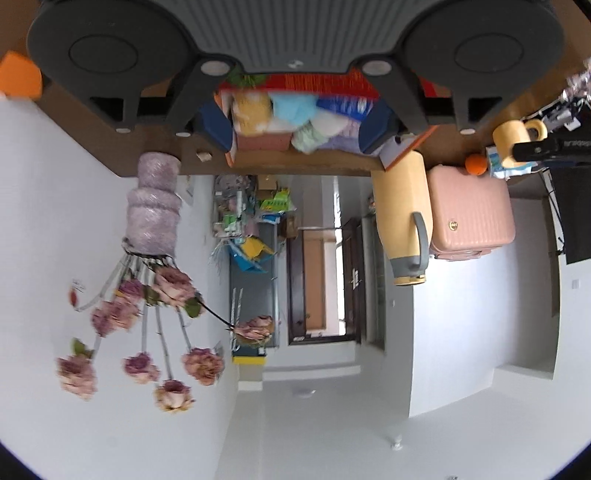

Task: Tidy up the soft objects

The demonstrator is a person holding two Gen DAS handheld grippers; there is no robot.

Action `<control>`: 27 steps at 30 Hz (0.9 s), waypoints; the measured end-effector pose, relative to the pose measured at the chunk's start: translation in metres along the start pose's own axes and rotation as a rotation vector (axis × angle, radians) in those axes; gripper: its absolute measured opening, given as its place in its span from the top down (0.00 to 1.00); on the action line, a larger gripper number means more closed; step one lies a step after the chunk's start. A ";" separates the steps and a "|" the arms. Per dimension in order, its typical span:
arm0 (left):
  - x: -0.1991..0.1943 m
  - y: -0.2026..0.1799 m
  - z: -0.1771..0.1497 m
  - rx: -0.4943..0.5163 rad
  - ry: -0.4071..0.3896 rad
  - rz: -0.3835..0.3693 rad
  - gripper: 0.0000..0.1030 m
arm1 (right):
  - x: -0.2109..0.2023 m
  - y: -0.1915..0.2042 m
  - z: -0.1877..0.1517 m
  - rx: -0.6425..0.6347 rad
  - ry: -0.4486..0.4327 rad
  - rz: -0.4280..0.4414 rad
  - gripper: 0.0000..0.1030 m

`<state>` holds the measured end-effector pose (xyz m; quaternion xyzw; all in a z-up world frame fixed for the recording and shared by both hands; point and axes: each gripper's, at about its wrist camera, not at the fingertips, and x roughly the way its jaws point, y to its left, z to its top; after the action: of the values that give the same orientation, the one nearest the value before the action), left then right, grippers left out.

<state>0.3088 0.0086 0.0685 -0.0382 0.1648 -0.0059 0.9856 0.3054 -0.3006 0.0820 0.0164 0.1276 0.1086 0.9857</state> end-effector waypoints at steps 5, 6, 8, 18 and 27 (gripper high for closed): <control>-0.071 -0.001 -0.063 0.013 -0.068 0.020 0.11 | -0.057 0.011 -0.054 0.014 -0.018 -0.015 0.24; -0.086 0.000 -0.076 0.019 -0.077 0.038 0.11 | -0.069 0.014 -0.063 0.013 -0.017 -0.014 0.22; -0.111 0.004 -0.094 0.010 -0.077 0.055 0.09 | -0.097 0.020 -0.081 0.028 -0.014 -0.021 0.20; -0.219 0.004 -0.174 0.006 0.056 0.067 0.03 | -0.206 0.062 -0.169 0.065 0.128 0.002 0.17; -0.275 0.003 -0.144 0.042 -0.080 0.075 0.00 | -0.253 0.092 -0.164 -0.019 0.078 0.084 0.15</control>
<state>0.0017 0.0074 0.0221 -0.0116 0.1264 0.0293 0.9915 0.0055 -0.2648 -0.0082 0.0080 0.1640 0.1518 0.9747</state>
